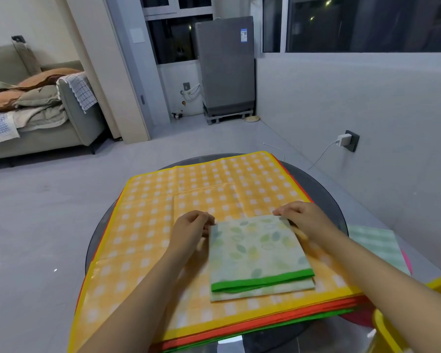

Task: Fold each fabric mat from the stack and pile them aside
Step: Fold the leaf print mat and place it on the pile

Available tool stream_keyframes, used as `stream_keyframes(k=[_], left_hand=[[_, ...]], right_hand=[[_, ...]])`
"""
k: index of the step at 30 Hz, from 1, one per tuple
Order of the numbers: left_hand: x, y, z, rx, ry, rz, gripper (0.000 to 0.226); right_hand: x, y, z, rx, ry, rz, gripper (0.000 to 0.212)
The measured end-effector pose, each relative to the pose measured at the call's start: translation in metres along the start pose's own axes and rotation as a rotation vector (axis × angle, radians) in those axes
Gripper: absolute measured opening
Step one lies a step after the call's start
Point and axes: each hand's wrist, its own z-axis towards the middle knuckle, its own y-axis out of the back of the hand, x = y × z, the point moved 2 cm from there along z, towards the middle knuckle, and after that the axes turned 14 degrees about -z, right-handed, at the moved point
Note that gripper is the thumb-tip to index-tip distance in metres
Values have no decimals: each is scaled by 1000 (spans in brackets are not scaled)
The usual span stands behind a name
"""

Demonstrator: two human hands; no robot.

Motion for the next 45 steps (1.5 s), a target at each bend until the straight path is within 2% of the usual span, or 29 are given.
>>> stream_keyframes(k=[3,9,12,13,15,18,21,24,27,29,37,45], left_hand=[[1,0,0,10,-51,143,18],[0,-12,-6,35,-170,415,8],[3,-21,-11,46,-331,781,25],[3,-26,-14,82,-402,882,34],[3,-41,-20,260,-472,968,47],[12,-59,-29,504,-373,1029,54],[21,-63,-31,536,-344,1134,56],[27,-62,-30,519,-349,1193,58],[29,-63,-30,503,-357,1217,67],[31,-63,-29,490,-349,1211,65],[27,-30,-24,354,-167,1194,61],[21,-24,-18,321,-149,1064,55]], right_hand=[[-1,-1,-2,-21,88,-102,12],[0,-6,-7,-43,199,-227,16],[1,-12,-9,-76,258,-328,18],[1,-14,-10,-77,272,-365,19],[1,-16,-11,-73,290,-419,19],[6,-18,-13,-75,305,-486,20],[13,-20,-16,-112,302,-737,34],[17,-31,-24,-94,317,-952,48],[11,-47,-31,70,284,-978,51],[6,-50,-32,110,256,-981,52],[2,-47,-32,86,137,-1027,59],[-4,-35,-27,78,23,-996,64]])
